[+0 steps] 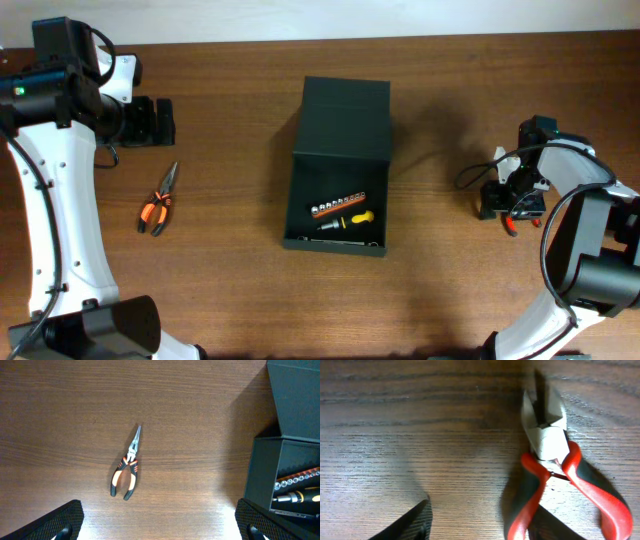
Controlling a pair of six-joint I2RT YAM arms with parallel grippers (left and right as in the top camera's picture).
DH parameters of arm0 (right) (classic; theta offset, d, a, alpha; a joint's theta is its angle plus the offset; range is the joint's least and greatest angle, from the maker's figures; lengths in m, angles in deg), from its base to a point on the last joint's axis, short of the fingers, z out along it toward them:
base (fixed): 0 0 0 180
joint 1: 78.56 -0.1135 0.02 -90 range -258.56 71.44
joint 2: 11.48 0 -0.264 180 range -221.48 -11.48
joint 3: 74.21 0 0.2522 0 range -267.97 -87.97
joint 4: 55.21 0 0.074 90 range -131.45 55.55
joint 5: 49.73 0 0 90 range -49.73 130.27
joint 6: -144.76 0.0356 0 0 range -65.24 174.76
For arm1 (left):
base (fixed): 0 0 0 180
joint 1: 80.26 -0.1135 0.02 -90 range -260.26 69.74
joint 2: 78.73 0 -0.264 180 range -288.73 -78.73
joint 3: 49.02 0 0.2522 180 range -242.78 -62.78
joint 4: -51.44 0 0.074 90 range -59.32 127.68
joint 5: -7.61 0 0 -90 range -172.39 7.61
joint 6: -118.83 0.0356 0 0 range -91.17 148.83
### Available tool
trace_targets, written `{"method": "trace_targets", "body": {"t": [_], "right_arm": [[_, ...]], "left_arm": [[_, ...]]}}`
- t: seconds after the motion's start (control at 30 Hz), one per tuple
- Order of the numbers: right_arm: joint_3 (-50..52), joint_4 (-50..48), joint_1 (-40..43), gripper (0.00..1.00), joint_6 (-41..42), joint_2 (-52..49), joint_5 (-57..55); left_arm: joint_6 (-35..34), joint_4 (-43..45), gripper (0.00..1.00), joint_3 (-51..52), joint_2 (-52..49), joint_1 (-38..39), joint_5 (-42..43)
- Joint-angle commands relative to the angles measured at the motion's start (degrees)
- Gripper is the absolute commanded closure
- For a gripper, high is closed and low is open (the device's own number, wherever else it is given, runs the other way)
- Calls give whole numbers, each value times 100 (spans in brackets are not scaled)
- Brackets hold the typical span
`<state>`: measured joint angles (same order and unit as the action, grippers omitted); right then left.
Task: Pack container
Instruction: 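Lower right gripper onto the red-black diagonal cutters and grasp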
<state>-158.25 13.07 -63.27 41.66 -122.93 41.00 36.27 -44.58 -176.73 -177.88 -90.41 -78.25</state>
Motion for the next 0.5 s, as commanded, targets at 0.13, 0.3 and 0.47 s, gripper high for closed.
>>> {"method": "trace_targets", "body": {"t": [0.13,0.3,0.47], "right_arm": [[90,-107,13,64,7,20,164],[90,-149,13,76,4,20,164],[90,-201,13,96,4,20,166]], "left_arm": [[-11,-98,1,-20,72,2,105],[-11,-101,1,-20,72,2,105],[-11,-103,1,-20,72,2,103]]}}
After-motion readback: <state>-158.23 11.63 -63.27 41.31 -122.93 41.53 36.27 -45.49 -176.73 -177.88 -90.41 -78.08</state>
